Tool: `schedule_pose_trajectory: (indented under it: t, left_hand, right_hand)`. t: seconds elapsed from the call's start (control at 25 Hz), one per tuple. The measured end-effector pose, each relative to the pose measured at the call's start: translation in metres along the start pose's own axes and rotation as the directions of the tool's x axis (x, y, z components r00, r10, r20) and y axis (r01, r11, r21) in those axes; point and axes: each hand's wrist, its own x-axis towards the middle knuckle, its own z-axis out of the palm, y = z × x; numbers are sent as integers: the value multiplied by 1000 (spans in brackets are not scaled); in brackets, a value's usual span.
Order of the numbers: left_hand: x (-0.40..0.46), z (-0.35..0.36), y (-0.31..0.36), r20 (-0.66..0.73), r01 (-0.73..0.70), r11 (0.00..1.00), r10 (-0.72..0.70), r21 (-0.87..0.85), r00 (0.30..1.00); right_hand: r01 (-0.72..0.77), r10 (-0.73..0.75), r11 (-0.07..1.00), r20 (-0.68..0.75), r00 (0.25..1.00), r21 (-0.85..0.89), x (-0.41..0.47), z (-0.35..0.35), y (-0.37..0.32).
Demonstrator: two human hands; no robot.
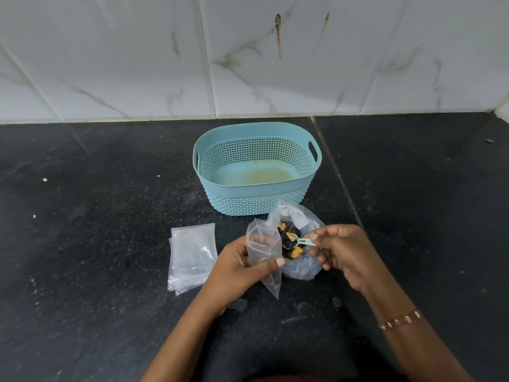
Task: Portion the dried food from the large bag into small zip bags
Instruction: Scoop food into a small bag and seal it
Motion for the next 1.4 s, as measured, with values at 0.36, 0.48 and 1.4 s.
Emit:
schedule_pose_trajectory:
  t: [0.36, 0.48, 1.4]
  left_hand:
    - [-3, -2, 5, -88, -54, 962, 80, 268, 993]
    - [-4, -1, 8, -99, -76, 939, 115, 334, 988]
    - [-4, 1, 5, -119, -104, 935, 152, 340, 981]
  right_hand:
    - [81, -80, 993, -13, 997, 88, -14, -2, -18]
    - [193, -190, 973, -35, 981, 130, -25, -5, -30]
    - [800, -949, 172, 123, 292, -575, -34, 18, 3]
